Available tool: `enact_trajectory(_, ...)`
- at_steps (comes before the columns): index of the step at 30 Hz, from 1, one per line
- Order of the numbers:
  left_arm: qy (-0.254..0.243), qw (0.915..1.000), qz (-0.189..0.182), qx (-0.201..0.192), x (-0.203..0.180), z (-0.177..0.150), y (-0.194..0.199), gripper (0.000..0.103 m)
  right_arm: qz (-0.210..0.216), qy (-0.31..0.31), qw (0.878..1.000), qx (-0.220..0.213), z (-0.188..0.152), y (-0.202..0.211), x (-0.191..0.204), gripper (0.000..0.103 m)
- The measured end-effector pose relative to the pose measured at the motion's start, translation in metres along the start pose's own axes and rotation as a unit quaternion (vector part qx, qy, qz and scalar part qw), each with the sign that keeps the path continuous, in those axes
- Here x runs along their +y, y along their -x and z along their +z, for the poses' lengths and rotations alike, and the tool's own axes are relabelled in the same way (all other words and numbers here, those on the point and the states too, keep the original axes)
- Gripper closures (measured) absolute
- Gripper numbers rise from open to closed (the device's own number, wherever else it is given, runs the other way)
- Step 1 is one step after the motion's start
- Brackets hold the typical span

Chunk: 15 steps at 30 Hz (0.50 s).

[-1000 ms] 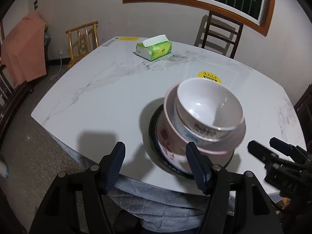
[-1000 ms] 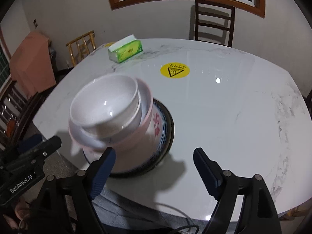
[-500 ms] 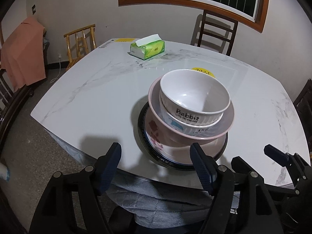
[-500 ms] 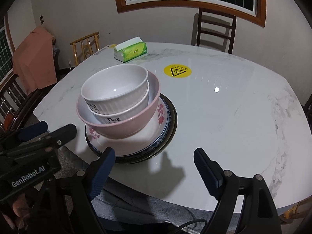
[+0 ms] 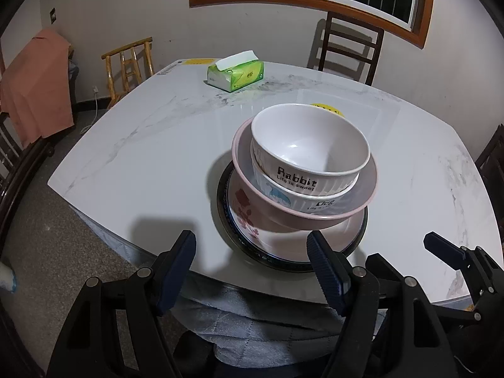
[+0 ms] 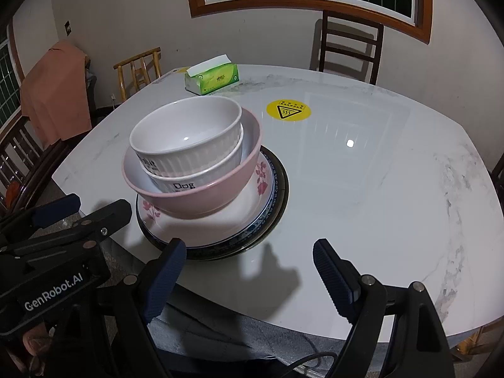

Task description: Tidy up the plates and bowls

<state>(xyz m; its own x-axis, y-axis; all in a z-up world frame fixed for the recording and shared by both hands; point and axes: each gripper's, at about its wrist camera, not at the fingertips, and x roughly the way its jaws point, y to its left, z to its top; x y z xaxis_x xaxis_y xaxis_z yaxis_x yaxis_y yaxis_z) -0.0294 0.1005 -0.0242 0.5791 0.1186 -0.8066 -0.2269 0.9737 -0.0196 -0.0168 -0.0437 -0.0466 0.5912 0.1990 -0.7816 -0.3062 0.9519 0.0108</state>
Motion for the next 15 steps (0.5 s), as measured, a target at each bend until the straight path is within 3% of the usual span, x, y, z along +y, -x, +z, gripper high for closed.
enact_trajectory(15, 0.0, 1.0, 0.0, 0.001, -0.0012, 0.0005, -0.001, 0.033, -0.001, -0.001, 1.0, 0.009, -0.0011, -0.006, -0.0002, 0.018)
